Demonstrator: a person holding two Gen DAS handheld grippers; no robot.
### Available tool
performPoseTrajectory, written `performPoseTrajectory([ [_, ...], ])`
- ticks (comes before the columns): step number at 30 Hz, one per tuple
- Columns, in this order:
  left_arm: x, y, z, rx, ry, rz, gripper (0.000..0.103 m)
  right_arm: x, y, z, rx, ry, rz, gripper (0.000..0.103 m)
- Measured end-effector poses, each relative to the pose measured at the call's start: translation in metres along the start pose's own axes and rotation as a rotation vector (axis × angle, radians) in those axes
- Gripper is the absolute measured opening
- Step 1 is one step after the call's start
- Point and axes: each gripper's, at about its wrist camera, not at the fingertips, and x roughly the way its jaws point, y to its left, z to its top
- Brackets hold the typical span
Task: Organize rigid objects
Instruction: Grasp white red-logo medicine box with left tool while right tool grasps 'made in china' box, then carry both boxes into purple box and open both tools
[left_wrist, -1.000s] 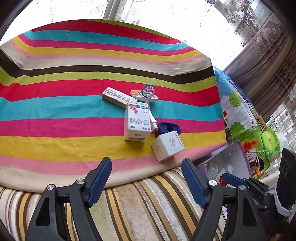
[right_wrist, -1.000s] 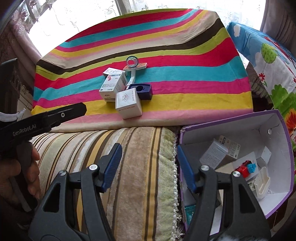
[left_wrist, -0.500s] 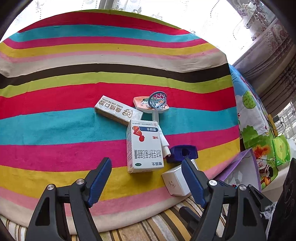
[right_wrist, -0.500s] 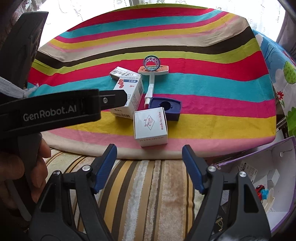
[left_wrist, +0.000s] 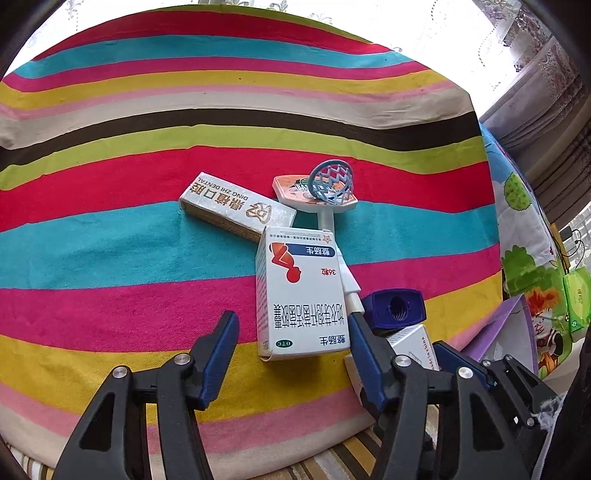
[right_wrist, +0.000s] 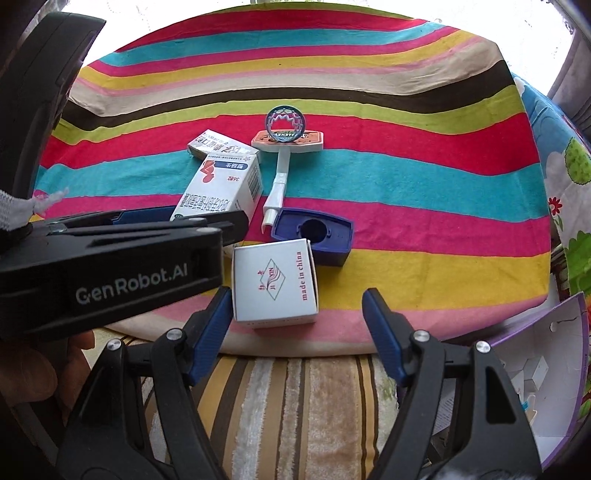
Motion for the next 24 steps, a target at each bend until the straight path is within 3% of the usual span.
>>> performPoseTrajectory([
  [2, 0.0, -0.001, 0.0, 0.003, -0.005, -0.003, 0.052, 0.006, -0.003, 0.001, 0.011, 0.02, 0.02, 0.053],
  [4, 0.0, -0.002, -0.002, 0.008, -0.014, 0.001, 0.047, 0.011, -0.004, -0.001, 0.018, 0.034, 0.038, 0.047],
  [12, -0.017, 0.001, -0.011, -0.021, -0.073, 0.003, 0.047, 0.002, -0.004, -0.005, 0.028, 0.0, 0.054, 0.046],
  [24, -0.055, -0.018, -0.036, -0.039, -0.148, -0.066, 0.047, -0.034, -0.026, -0.014, 0.116, -0.09, 0.091, 0.046],
])
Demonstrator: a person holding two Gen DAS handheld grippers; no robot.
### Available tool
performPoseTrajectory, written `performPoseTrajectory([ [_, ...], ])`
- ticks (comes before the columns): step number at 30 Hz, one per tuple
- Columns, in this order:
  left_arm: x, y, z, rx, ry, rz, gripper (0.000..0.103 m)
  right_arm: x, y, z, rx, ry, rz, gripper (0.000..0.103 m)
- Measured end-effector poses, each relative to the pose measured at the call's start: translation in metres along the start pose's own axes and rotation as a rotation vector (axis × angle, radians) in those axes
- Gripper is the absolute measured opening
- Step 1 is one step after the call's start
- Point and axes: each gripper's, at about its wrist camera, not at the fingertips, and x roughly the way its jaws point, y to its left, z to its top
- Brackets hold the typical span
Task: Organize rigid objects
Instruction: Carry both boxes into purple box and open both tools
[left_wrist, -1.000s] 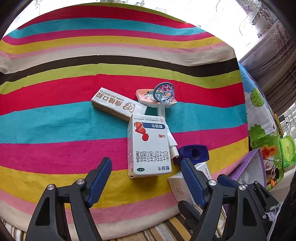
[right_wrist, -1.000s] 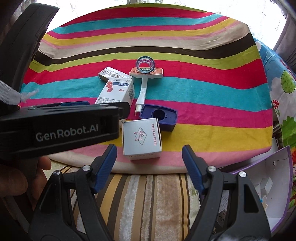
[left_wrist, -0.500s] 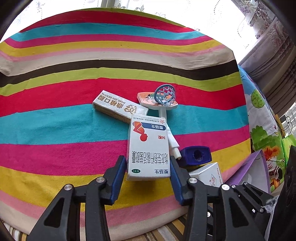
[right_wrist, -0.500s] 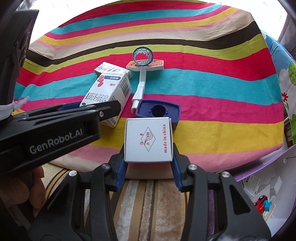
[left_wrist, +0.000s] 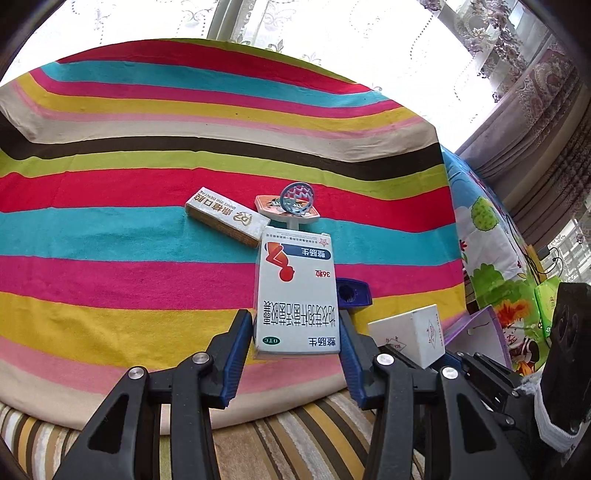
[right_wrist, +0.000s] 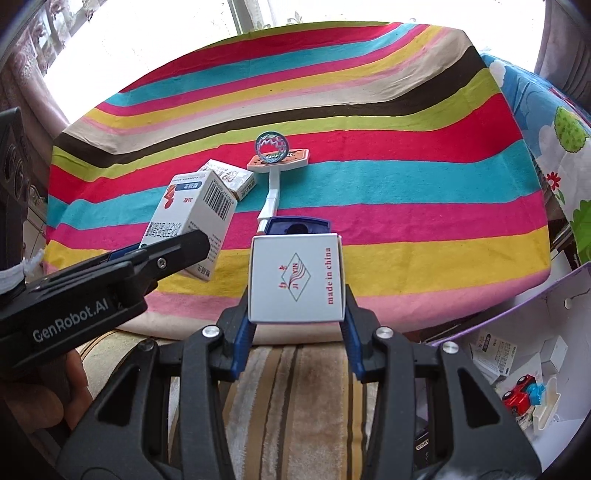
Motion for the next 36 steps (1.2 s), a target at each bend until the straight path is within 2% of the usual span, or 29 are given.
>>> performPoseTrajectory([
  [9, -0.007, -0.05, -0.015, 0.079, 0.018, -0.082, 0.047, -0.039, -0.067, -0.021, 0.126, -0.037, -0.057, 0.046],
  [17, -0.001, -0.1, -0.037, 0.168, 0.079, -0.164, 0.047, -0.065, -0.153, -0.04, 0.294, -0.051, -0.163, 0.046],
  [22, 0.004, -0.126, -0.051, 0.207, 0.124, -0.21, 0.047, -0.075, -0.189, -0.043, 0.361, -0.063, -0.201, 0.046],
  [31, 0.013, -0.157, -0.066, 0.271, 0.178, -0.254, 0.047, -0.08, -0.22, -0.047, 0.417, -0.071, -0.243, 0.046],
  [34, 0.017, -0.157, -0.067, 0.261, 0.197, -0.244, 0.049, -0.079, -0.224, -0.047, 0.423, -0.066, -0.245, 0.047],
  [36, 0.02, -0.154, -0.067, 0.246, 0.207, -0.244, 0.053, -0.078, -0.226, -0.047, 0.431, -0.062, -0.25, 0.052],
])
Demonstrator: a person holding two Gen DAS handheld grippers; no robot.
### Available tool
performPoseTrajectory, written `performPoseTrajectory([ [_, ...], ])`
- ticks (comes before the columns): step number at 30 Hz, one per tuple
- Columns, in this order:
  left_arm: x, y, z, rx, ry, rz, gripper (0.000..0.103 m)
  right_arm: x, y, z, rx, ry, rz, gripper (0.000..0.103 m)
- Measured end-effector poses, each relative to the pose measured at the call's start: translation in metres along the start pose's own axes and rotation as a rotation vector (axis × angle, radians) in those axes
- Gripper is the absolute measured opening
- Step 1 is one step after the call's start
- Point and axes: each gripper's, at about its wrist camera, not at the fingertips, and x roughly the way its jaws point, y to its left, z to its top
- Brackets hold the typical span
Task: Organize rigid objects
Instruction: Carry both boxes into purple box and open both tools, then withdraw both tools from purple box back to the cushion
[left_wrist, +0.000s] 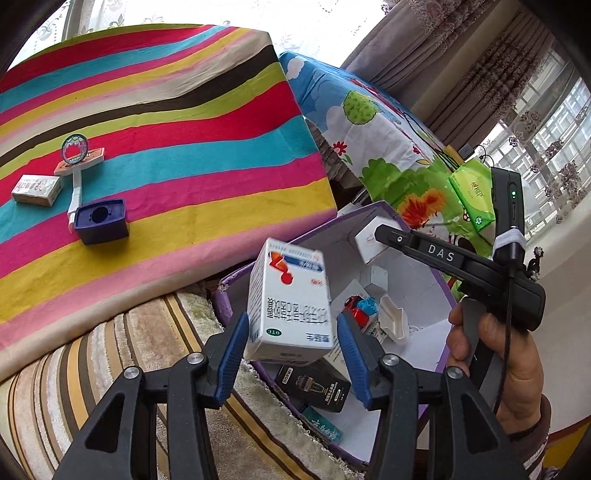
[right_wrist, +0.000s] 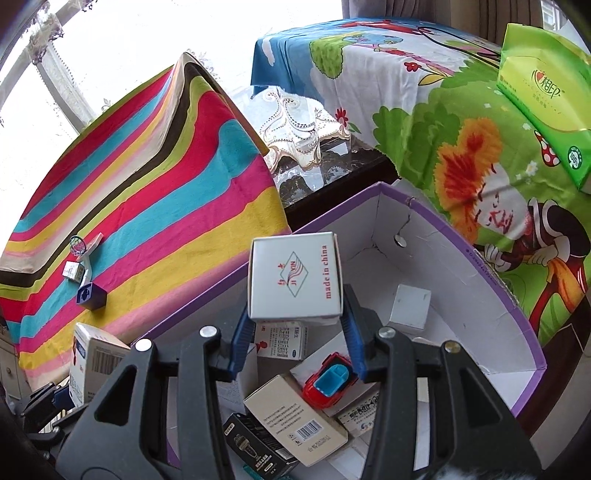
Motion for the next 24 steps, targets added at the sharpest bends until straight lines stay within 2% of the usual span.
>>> performPoseTrajectory([
  [3, -0.001, 0.004, -0.001, -0.016, -0.001, -0.003, 0.057, -0.001, -0.001, 0.0, 0.005, -0.003, 0.002, 0.058],
  [13, -0.002, 0.009, -0.002, -0.036, 0.003, -0.005, 0.057, -0.007, -0.001, -0.001, 0.006, -0.004, 0.012, 0.058],
  [24, -0.009, 0.023, 0.0, -0.083, -0.021, 0.009, 0.057, -0.007, 0.02, -0.005, -0.034, 0.016, 0.044, 0.059],
])
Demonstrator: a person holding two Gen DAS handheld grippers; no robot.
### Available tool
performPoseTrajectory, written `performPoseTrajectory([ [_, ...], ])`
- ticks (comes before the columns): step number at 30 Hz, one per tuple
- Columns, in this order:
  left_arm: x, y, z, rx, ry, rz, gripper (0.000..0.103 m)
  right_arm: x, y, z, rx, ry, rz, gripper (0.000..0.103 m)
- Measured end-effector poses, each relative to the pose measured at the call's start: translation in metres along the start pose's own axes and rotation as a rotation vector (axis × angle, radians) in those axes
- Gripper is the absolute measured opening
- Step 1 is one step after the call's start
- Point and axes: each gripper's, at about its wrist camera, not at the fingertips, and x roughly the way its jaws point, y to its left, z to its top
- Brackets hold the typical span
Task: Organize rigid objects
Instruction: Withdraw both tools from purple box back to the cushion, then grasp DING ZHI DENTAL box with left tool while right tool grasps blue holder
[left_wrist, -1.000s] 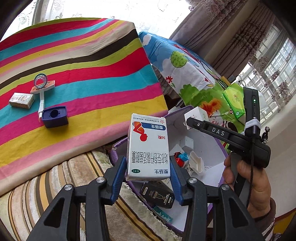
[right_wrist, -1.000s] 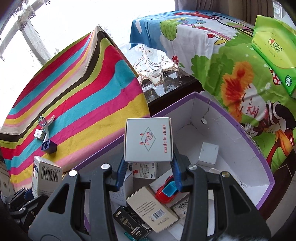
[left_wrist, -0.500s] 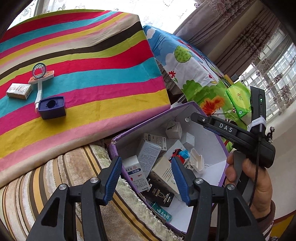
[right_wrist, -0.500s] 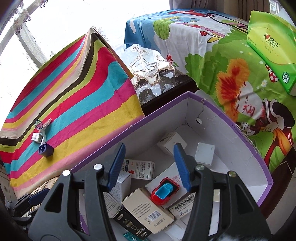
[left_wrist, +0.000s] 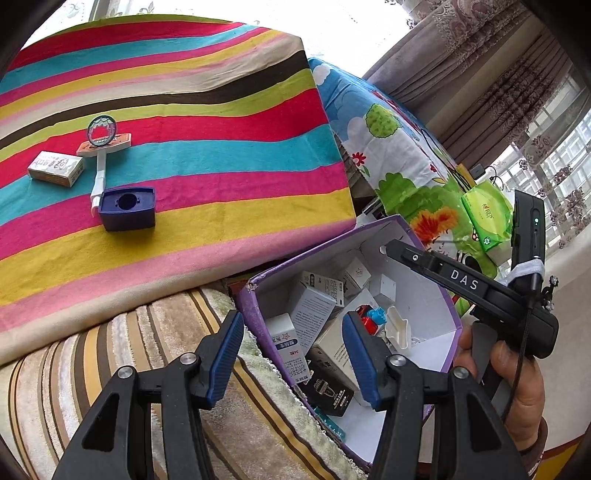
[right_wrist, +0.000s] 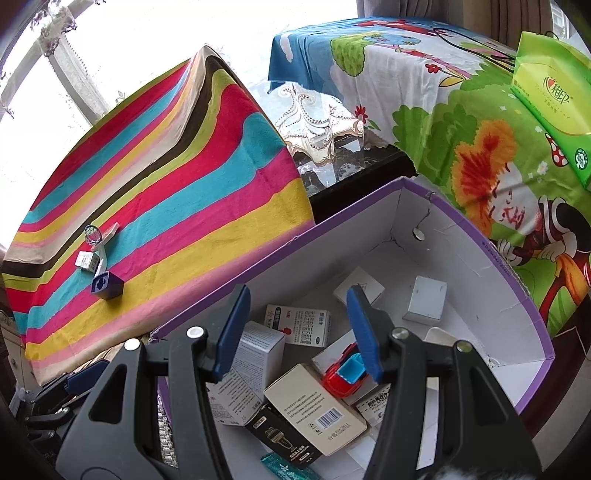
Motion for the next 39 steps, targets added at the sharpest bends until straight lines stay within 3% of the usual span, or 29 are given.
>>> performPoseTrajectory([
  [13, -0.019, 0.047, 0.01, -0.106, -0.047, 0.023, 0.057, 0.004, 0.045, -0.007, -0.095, 0.031, 0.039, 0.059],
  [29, -0.043, 0.118, 0.019, -0.246, -0.105, 0.102, 0.057, 0.021, 0.116, -0.018, -0.24, 0.081, 0.111, 0.06],
  [39, -0.053, 0.148, 0.024, -0.254, -0.108, 0.164, 0.057, 0.037, 0.181, -0.031, -0.365, 0.114, 0.159, 0.065],
])
